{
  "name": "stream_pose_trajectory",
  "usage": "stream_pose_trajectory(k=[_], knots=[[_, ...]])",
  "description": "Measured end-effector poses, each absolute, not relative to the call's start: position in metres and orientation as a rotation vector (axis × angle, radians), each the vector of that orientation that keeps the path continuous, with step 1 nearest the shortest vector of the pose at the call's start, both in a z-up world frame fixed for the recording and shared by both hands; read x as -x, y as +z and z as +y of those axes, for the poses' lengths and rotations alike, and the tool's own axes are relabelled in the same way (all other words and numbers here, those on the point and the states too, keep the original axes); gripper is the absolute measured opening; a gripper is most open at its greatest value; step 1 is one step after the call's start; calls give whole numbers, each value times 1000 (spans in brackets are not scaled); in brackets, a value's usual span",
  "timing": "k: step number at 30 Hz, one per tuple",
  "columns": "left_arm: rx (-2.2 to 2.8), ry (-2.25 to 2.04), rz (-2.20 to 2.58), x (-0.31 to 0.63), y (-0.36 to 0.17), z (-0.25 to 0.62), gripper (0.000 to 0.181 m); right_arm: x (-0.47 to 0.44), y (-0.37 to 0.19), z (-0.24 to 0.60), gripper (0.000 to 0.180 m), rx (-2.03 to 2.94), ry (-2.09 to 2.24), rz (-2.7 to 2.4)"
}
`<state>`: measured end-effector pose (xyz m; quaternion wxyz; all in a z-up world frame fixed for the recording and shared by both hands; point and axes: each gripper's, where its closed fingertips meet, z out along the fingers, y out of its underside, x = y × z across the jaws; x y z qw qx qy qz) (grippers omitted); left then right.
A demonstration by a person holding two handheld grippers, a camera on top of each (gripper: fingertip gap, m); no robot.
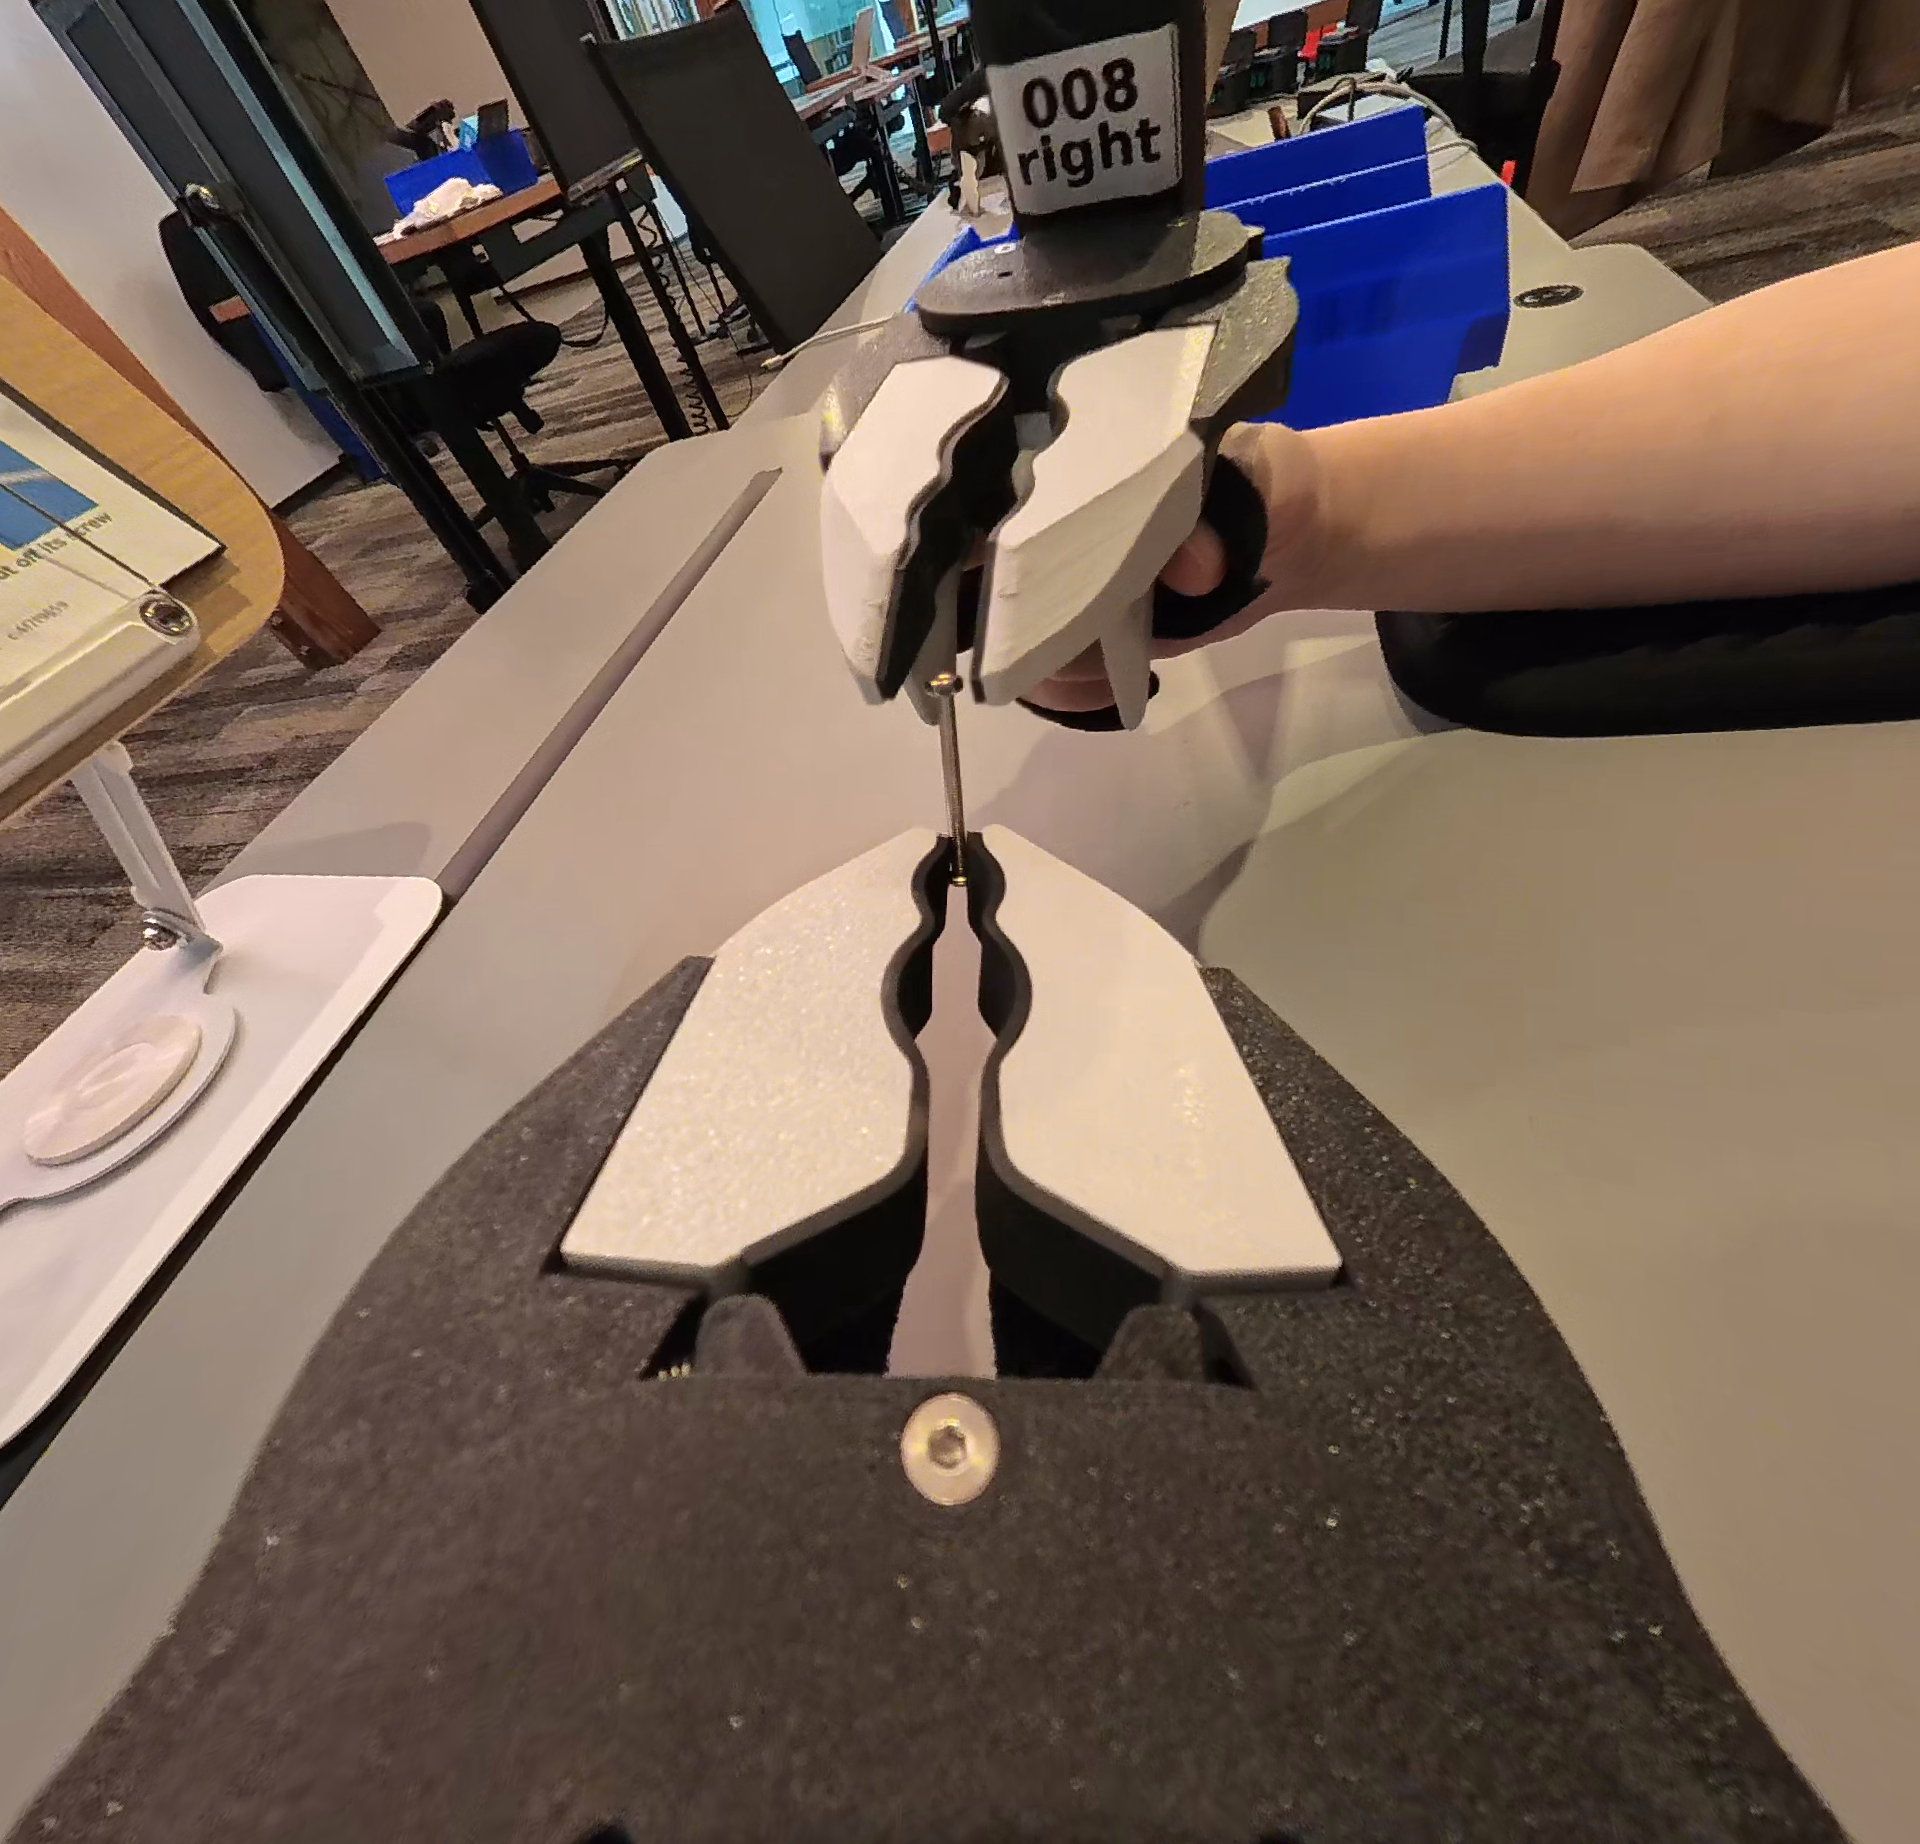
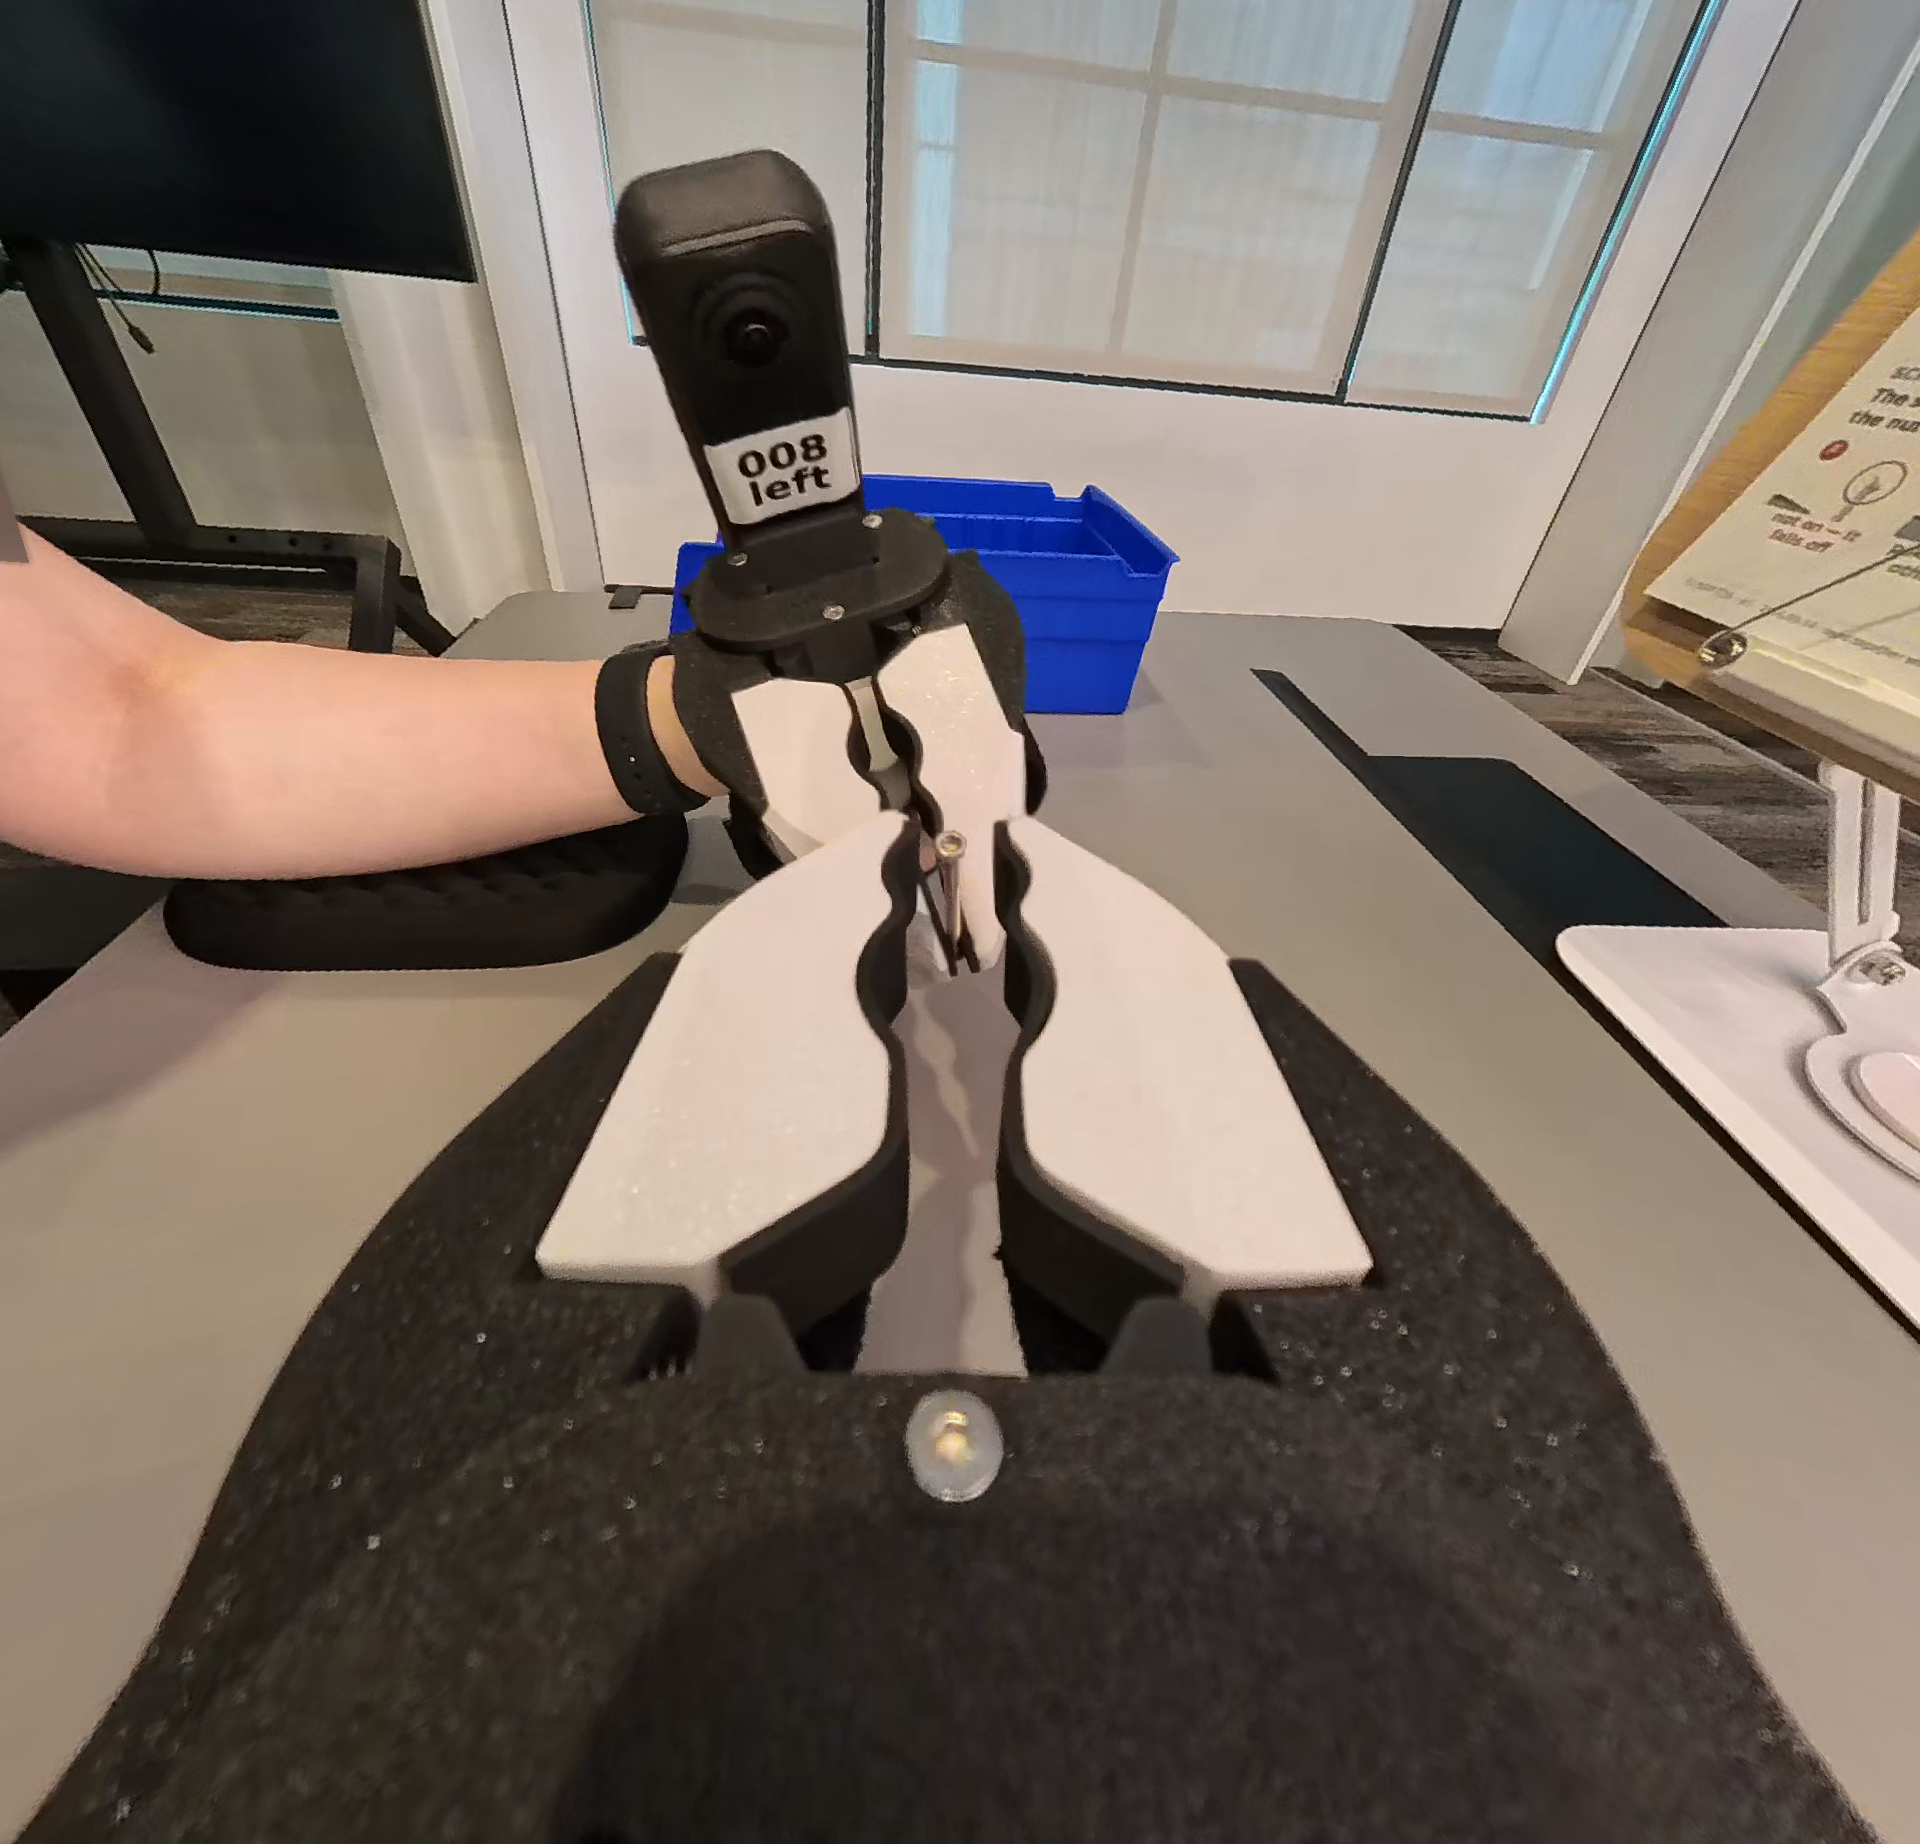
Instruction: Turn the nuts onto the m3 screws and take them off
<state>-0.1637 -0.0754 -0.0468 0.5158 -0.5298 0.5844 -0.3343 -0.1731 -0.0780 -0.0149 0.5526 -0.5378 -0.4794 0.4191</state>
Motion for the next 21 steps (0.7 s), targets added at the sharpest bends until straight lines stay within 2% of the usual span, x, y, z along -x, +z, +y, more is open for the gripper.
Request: stream_pose_trajectory(k=[9, 21], knots=[[1269, -805, 1409, 163, -47, -77, 2, 175, -19, -79, 5, 1281, 984, -1157], [1258, -813, 1402, 163, -45, -78, 2, 175, -16, -81, 5, 1273, 1006, -1152]])
